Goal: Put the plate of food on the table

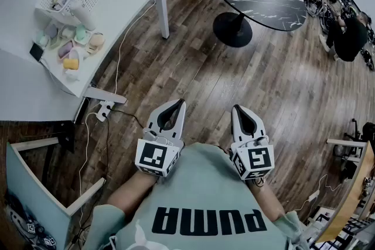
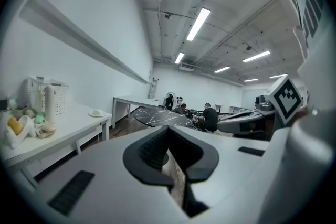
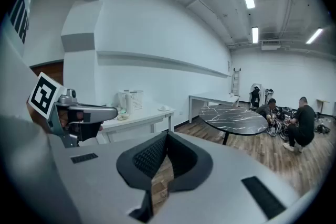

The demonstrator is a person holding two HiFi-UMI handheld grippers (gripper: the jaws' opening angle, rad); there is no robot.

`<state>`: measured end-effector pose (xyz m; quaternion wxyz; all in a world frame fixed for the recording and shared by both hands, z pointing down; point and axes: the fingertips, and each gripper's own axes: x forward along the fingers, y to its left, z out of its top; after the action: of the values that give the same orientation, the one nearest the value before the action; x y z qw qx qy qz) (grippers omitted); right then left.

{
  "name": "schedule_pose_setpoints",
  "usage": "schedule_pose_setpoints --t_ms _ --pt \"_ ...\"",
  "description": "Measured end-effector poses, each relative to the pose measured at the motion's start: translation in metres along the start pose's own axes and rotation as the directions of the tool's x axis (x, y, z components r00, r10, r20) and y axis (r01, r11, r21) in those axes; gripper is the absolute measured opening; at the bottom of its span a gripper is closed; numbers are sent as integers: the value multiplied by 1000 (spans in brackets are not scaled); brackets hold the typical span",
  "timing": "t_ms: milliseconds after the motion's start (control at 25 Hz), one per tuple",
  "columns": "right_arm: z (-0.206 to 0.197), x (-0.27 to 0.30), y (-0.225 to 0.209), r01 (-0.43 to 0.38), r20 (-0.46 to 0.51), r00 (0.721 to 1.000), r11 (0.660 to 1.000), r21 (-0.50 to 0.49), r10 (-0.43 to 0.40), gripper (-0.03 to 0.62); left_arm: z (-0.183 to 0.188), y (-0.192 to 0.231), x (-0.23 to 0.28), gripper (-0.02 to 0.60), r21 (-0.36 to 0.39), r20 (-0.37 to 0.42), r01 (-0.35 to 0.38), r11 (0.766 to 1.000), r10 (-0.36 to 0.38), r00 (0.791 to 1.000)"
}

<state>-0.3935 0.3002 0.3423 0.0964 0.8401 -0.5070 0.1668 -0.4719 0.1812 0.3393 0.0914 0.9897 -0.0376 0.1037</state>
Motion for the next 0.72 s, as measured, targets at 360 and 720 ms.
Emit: schedule_pose_setpoints --t_ms 360,720 --pt "17 48 26 -20 -12 1000 1000 2 20 8 4 60 0 6 -39 10 -49 998 50 999" --pt "30 119 -3 -111 -14 994 994 5 111 8 10 102 45 6 -29 -24 -153 988 152 988"
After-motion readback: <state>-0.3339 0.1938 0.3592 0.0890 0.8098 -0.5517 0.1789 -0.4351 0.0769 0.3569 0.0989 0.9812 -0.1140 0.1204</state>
